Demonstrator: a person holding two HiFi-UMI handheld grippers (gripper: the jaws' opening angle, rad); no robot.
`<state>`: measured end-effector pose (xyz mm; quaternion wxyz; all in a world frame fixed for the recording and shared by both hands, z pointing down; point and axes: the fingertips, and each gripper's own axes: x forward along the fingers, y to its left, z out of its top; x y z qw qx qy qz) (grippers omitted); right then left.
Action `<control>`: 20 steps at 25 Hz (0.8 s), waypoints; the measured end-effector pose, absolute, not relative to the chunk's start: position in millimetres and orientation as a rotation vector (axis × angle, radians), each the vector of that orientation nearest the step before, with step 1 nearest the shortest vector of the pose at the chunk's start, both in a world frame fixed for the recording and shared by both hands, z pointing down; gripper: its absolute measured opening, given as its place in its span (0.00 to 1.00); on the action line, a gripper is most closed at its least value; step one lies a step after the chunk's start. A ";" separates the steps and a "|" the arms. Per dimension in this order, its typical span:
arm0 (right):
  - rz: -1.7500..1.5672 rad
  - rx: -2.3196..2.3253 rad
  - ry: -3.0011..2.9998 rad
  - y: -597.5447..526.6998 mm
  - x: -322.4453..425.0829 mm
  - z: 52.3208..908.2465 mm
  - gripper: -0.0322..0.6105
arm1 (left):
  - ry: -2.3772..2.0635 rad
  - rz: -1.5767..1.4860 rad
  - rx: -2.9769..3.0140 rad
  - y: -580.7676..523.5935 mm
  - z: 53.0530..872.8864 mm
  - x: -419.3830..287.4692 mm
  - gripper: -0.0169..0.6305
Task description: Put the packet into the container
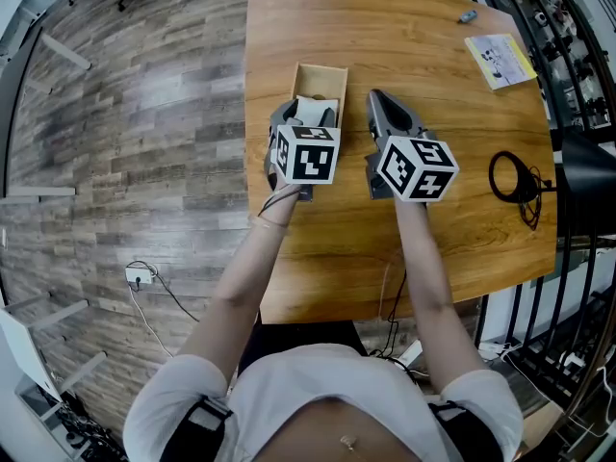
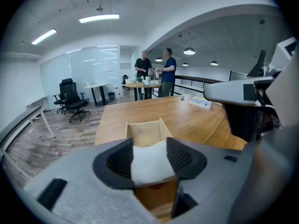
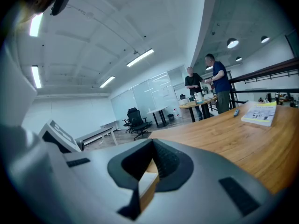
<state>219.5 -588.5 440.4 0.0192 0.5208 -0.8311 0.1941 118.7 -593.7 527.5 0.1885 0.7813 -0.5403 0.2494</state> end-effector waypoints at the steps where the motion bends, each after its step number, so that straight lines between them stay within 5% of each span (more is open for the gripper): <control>1: 0.604 1.612 -2.580 -588.2 218.0 441.5 0.07 | -1.564 0.707 2.189 -594.2 526.7 113.4 0.30; 2: 0.605 1.608 -2.580 -587.9 216.6 442.7 0.07 | -1.603 0.710 2.182 -594.6 525.9 108.2 0.16; 4: 0.608 1.602 -2.580 -586.6 214.3 444.6 0.07 | -1.627 0.697 2.182 -593.6 524.7 103.8 0.05; 20: 0.541 1.622 -2.618 -563.9 202.4 433.9 0.07 | -1.380 0.154 2.508 -564.2 437.9 141.0 0.04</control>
